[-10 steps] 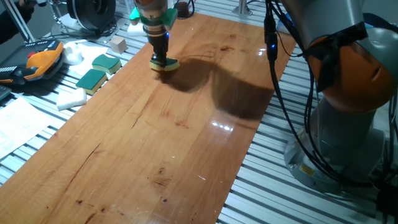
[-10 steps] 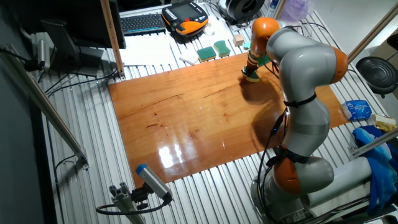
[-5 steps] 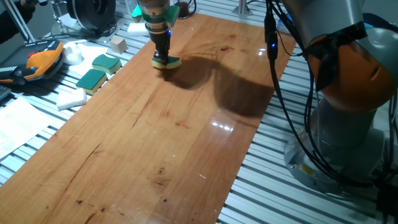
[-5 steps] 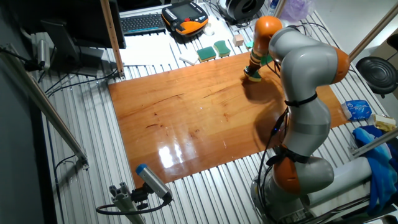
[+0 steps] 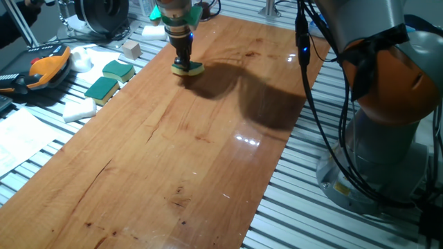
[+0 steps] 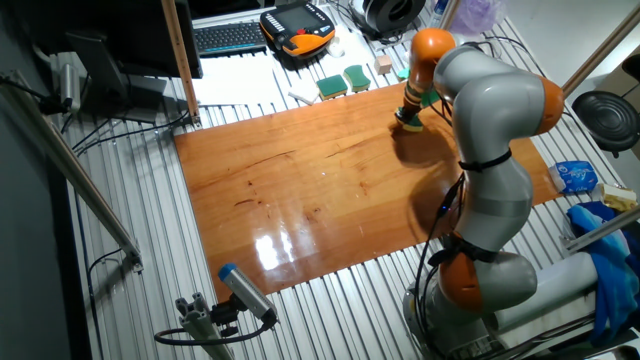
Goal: Clean the tabletop with a sponge
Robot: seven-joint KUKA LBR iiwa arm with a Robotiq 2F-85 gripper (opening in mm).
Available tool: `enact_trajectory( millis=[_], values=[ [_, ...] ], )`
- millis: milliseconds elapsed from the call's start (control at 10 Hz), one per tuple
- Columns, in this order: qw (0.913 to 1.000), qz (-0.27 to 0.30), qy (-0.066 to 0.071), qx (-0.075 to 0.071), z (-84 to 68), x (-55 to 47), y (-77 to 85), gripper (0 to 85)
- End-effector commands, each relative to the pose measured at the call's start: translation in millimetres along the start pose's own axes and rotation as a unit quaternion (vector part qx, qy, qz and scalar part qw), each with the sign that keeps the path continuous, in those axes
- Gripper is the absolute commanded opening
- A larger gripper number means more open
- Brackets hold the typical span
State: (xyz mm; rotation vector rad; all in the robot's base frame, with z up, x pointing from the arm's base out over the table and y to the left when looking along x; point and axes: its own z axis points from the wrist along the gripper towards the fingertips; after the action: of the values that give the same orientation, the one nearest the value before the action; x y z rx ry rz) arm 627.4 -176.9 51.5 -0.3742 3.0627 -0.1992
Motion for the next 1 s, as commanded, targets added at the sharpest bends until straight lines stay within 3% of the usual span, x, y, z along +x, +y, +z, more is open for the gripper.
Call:
enact_trajectory(
  millis=[0, 900],
  values=[
    [1.0, -0.001, 0.0, 0.002, 1.9, 1.6, -1.4, 0.0],
    [0.9999, -0.011, -0.005, 0.001, 7.3, 9.3, -12.4, 0.0]
  ],
)
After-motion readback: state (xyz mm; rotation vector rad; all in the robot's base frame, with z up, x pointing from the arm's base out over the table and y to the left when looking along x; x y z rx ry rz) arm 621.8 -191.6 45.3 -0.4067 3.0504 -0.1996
